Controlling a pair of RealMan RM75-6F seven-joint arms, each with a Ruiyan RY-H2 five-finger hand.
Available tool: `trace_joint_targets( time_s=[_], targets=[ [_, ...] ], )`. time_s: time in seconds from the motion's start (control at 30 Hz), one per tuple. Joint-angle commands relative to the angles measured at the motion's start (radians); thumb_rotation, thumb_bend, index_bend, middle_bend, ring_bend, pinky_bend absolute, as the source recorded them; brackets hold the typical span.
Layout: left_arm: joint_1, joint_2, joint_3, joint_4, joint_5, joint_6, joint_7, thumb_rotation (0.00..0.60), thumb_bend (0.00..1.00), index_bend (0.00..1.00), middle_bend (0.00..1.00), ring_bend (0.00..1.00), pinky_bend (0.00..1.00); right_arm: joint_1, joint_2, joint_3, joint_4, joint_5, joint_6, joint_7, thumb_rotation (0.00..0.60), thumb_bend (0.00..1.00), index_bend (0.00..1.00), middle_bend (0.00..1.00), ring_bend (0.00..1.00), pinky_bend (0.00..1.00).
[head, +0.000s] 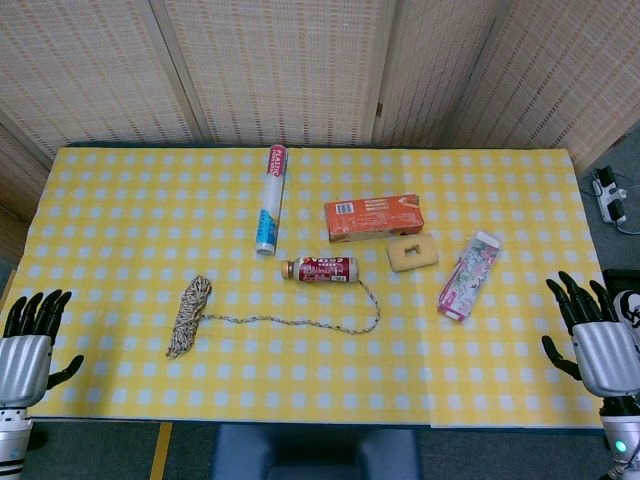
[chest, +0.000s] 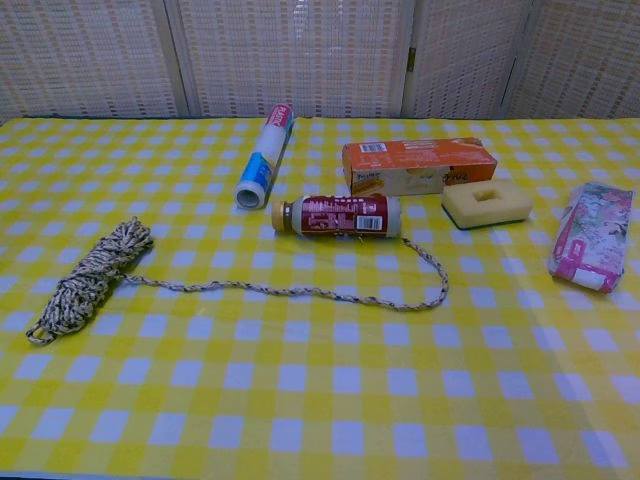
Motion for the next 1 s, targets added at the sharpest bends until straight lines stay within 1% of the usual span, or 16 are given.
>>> trace_joint_targets(
  time_s=[0.03,0.33,0.57,0.77,0.87,1.0],
  targets=[
    [-0.005,-0.002,-0.002,0.000,0.002,-0.004,0.003,0.600,0.24,0.10,0.11,0.08,0.01,-0.002,0.008,0.004,-0.008,0.000,0.008,-0.007,0.600,0.42,0.03,0.04,0.14,0.05],
    [-0.036,0.009,-0.014,-0.024,0.024,-0.026,-0.020,0.600,0.24,0.11,0.12,0.12,0.04,-0.012,0.019,0.006,-0.011,0.001,0.025,0.005,0.600,0.42,0.03,0.04,0.14,0.05],
    [-0.108,0.003,-0.023,-0.064,0.061,-0.102,-0.019,0.600,0.24,0.11,0.12,0.12,0.05,-0.014,0.018,0.005,0.001,-0.008,0.032,0.019,0.600,0.42,0.02,0.04,0.13,0.05],
    [-0.168,-0.044,-0.032,-0.084,0.075,-0.162,0.020,0.600,0.24,0.11,0.12,0.12,0.05,-0.018,0.016,0.004,0.013,-0.003,0.035,0.032,0.600,0.42,0.02,0.03,0.14,0.05],
    [-0.200,-0.079,-0.039,-0.082,0.055,-0.206,0.045,0.600,0.23,0.10,0.12,0.12,0.05,-0.019,0.015,0.003,0.020,0.001,0.030,0.039,0.600,0.42,0.02,0.03,0.14,0.05],
    [-0.239,-0.138,-0.057,-0.066,0.016,-0.251,0.088,0.600,0.23,0.06,0.12,0.12,0.05,-0.018,0.014,0.000,0.027,-0.001,0.026,0.046,0.600,0.42,0.02,0.02,0.14,0.05]
  ],
)
